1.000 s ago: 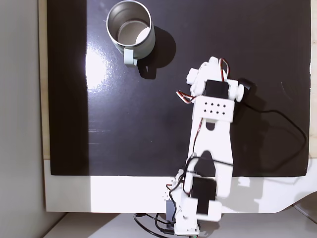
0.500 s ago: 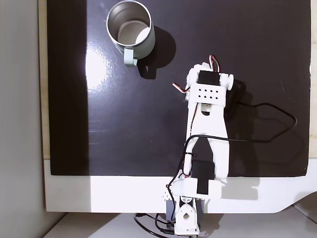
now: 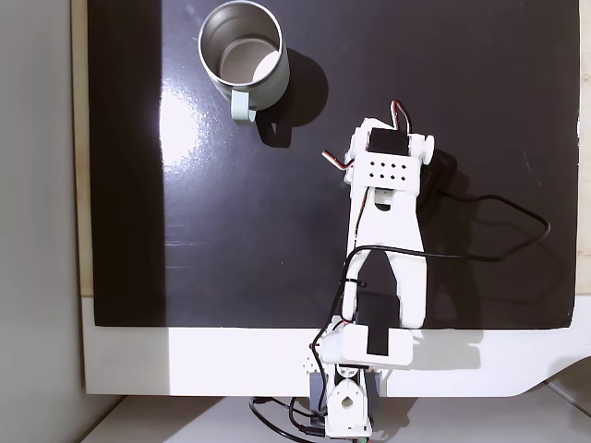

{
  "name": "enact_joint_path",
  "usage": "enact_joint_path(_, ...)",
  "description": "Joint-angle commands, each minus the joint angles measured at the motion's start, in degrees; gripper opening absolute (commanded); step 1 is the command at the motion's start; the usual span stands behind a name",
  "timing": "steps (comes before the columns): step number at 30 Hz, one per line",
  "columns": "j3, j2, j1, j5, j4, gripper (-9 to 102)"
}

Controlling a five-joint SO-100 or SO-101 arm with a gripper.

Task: Grasp a gauze and put it in the cup.

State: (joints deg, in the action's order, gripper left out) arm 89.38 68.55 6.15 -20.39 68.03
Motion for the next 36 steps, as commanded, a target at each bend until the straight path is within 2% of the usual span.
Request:
enact_joint_path(1, -3.7, 4.0, -1.1, -0.2, 3.5, 0)
enact_joint_path(7, -20.9, 5.0, -2.9, 0.3, 19.4, 0)
enact_joint_path(12, -45.7, -1.2, -4.7, 1.3, 35.1, 0)
enact_joint_path(22, -58.8, -4.0, -9.3, 4.0, 35.0, 0)
enact_joint_path(36, -88.9, -20.8, -15.1, 4.3, 32.0, 0)
